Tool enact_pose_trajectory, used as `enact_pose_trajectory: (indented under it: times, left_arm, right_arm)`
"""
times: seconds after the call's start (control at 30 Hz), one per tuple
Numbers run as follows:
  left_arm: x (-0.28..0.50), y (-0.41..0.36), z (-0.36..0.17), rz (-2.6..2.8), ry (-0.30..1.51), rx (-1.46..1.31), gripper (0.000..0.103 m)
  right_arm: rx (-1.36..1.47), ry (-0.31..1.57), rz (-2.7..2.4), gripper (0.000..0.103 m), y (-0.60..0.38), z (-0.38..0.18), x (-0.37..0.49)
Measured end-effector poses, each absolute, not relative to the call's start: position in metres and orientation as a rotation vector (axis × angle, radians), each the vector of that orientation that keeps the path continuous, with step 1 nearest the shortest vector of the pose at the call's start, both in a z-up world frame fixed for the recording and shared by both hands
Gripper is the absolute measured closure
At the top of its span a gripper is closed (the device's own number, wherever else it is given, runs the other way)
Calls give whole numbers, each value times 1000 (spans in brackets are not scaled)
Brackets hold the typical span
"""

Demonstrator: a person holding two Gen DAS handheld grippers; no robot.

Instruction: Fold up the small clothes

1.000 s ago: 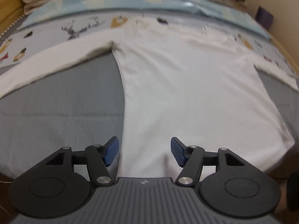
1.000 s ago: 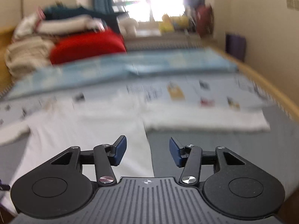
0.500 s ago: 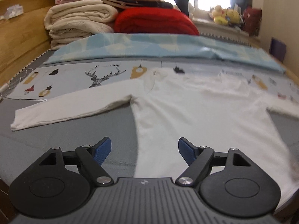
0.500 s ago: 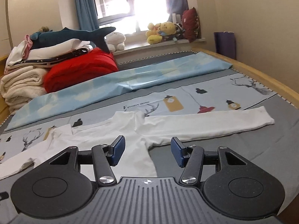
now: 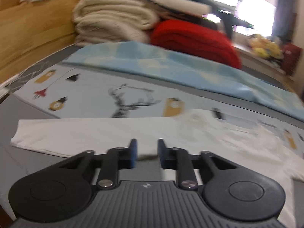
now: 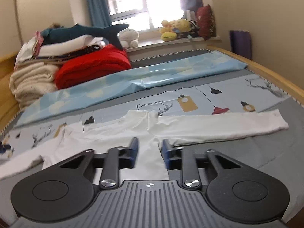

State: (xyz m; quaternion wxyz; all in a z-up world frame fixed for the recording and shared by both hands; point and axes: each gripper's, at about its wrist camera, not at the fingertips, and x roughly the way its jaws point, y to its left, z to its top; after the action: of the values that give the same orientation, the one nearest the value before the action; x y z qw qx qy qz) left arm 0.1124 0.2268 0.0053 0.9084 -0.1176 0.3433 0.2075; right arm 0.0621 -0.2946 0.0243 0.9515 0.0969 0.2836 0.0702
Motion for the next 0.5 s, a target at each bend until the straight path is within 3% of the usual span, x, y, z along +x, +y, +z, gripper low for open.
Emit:
enact_pose_trajectory:
  times: [0.27,0.33,0.4,0.5]
  left_arm:
    - [117,342,-70,626,761,-334,87]
    - [108,377,-81,698,773,-440,81]
    - [93,414,-90,769,756,-595,60]
    - [66,459,-104,844,712,-857,57]
  right_arm:
    - [133,574,156,84,-272,34,64]
    - [117,566,150,84,-264,39,66]
    - [106,560,145,84,-256,43,69]
    - [102,577,139,84,-243,45,77]
